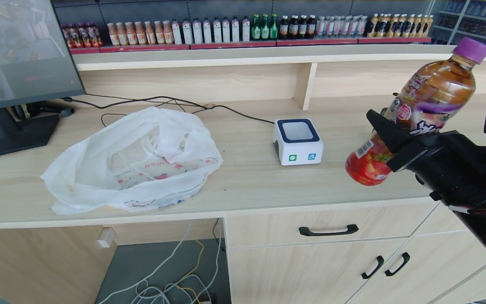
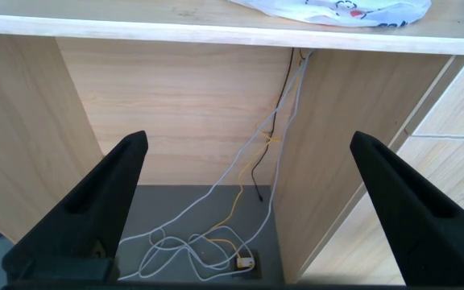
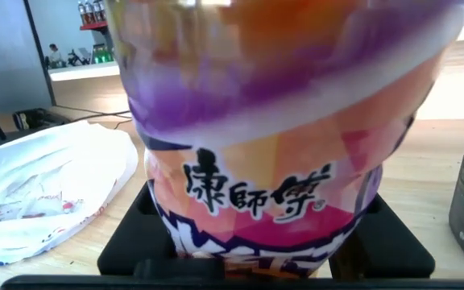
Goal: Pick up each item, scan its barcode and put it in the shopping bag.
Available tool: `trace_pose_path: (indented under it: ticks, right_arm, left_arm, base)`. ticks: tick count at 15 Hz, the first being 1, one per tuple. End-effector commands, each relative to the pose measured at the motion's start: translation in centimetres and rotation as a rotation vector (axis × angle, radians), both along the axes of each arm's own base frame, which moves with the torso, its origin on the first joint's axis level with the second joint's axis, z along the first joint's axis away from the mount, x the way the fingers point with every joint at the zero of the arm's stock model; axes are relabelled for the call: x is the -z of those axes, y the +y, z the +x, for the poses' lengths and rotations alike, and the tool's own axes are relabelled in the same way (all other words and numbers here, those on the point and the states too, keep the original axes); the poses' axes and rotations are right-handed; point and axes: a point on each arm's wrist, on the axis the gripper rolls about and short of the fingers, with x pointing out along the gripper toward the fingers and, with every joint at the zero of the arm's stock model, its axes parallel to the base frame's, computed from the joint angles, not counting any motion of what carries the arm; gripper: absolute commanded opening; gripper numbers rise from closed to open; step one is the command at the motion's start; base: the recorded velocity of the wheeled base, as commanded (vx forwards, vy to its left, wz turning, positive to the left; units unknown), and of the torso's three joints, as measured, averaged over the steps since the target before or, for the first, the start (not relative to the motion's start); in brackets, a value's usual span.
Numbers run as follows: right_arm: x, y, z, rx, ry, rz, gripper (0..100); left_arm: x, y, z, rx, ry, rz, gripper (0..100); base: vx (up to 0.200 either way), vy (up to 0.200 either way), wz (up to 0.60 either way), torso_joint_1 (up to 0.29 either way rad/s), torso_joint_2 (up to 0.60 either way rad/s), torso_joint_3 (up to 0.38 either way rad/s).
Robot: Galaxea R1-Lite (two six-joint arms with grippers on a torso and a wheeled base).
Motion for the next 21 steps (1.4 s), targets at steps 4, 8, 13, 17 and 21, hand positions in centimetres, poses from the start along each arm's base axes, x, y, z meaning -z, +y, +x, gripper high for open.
trace_pose_path:
  ticks: [4,8,13,17,21]
  right_arm:
    - [0.7,0.2,1.0,0.004,0.026,-0.009,0]
    - [1.2,-0.4,1.7,0.035,0.043,-0.012,0]
    - [1.5,-0.5,1.9,0.026,0.049,-0.031,0]
    - [1.2,-0.4,2.1,0.025,0.039,-0.028,0]
    - [1.4,-0.3,2.2,0.026,0.044,-0.032,0]
  left_arm:
    - [0.0,0.0,0.0,0.0,0.0,-0.002,100]
    - [0.0,0.0,0.0,0.0,0.0,-0.002,100]
    - [0.0,0.0,0.0,0.0,0.0,-0.003,100]
    - [0.0,0.0,0.0,0.0,0.0,-0.003,100]
    - [0.0,0.0,0.0,0.0,0.0,-0.002,100]
  base:
    - [0.0,0.0,0.0,0.0,0.0,0.0]
    - [0.0,0.05,0.0,0.001,0.0,-0.001]
    - [0.0,0.2,0.0,0.002,0.0,0.001]
    - [0.0,0.2,0.0,-0.004,0.0,0.002]
    - [0.0,0.2,0.0,0.002,0.0,0.004]
